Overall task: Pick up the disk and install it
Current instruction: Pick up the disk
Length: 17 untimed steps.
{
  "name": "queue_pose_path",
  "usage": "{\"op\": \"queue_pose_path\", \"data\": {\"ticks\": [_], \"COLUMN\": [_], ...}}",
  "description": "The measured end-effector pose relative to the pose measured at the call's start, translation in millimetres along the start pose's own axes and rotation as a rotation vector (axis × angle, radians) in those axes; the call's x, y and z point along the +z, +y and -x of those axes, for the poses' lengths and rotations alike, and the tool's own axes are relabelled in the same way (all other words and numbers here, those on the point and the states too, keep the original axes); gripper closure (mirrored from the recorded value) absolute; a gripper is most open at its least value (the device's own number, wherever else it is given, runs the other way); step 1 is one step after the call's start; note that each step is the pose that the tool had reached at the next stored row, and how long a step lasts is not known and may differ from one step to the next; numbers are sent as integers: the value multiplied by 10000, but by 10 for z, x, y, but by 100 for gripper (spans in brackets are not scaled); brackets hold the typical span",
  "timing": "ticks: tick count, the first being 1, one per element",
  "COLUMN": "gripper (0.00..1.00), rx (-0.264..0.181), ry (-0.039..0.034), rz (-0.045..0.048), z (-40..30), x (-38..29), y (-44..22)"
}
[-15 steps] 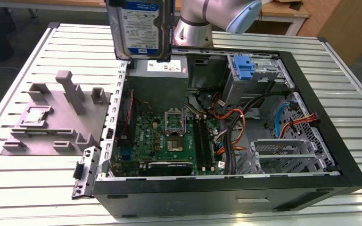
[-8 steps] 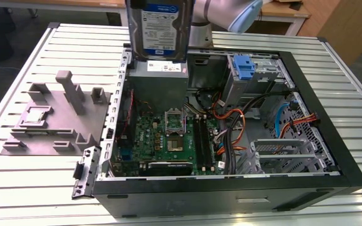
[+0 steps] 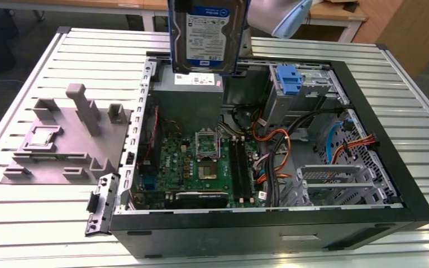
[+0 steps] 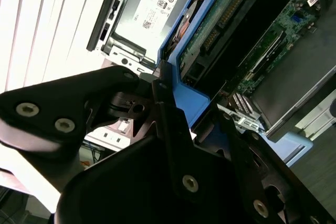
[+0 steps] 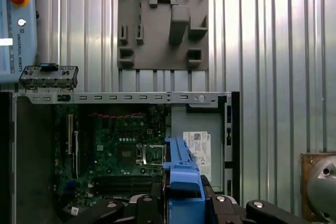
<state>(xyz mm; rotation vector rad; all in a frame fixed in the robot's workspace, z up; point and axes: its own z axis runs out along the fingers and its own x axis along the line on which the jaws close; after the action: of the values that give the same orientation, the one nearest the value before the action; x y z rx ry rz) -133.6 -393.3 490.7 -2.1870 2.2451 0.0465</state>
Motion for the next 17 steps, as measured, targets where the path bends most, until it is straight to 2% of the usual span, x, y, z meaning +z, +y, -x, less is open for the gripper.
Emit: {"op": "queue_pose_path", "data": {"ticks": [6,13,15,17], "gripper": [64,64,64,64], "rx": [-2,-1,-1,0], "ry": [2,38,37,40], "rz": [0,-1,-2,-1], "z": [-10,-174,-184,-188], "x": [1,7,11,13], "y": [-8,-12,-33,-88]}}
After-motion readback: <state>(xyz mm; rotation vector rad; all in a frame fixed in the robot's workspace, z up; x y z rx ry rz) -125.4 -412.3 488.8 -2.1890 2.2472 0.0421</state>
